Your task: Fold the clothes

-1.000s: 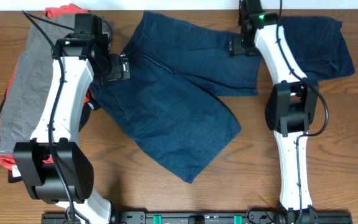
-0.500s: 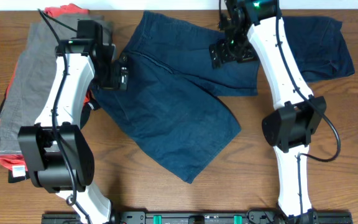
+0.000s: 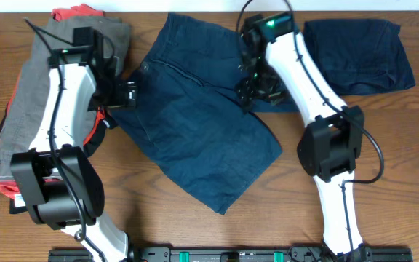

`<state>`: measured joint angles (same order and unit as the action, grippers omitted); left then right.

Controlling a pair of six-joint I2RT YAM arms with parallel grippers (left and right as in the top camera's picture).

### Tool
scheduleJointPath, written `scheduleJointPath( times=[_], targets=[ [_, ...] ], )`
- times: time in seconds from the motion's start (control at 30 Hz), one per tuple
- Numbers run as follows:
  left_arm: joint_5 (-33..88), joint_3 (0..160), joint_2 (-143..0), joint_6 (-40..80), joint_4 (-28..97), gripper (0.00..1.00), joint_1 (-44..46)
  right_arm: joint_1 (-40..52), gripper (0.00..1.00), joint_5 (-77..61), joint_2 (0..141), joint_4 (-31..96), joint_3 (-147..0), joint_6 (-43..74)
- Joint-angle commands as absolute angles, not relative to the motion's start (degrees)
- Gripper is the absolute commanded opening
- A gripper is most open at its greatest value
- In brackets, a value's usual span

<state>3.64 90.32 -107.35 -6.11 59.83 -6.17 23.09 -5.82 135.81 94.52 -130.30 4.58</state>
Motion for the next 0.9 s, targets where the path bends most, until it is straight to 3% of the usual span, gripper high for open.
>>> scheduleJointPath(
  times=[0.0,0.23,0.53,0.87],
  targets=[
    [3.18,90.13,-105.75,-5.43,60.16,0.98,-8.21,24.77,0.82,-6.28,135.87,93.54,-127.35,5.61],
    [3.2,90.13,-105.75,-5.3,60.16,0.98,-9.52,25.96,0.82,-3.38,127.52,84.55,-115.83,10.37],
    [3.44,90.13,-105.75,-5.26,59.68,0.98,-9.52,25.52,0.96,-3.9,111.42,64.16,-88.38,9.91],
    [3.44,90.13,-105.75,-3.88,59.68,0.98,-9.52,24.05,0.69,-6.5,111.35,55.05,-75.83,9.82]
  ],
)
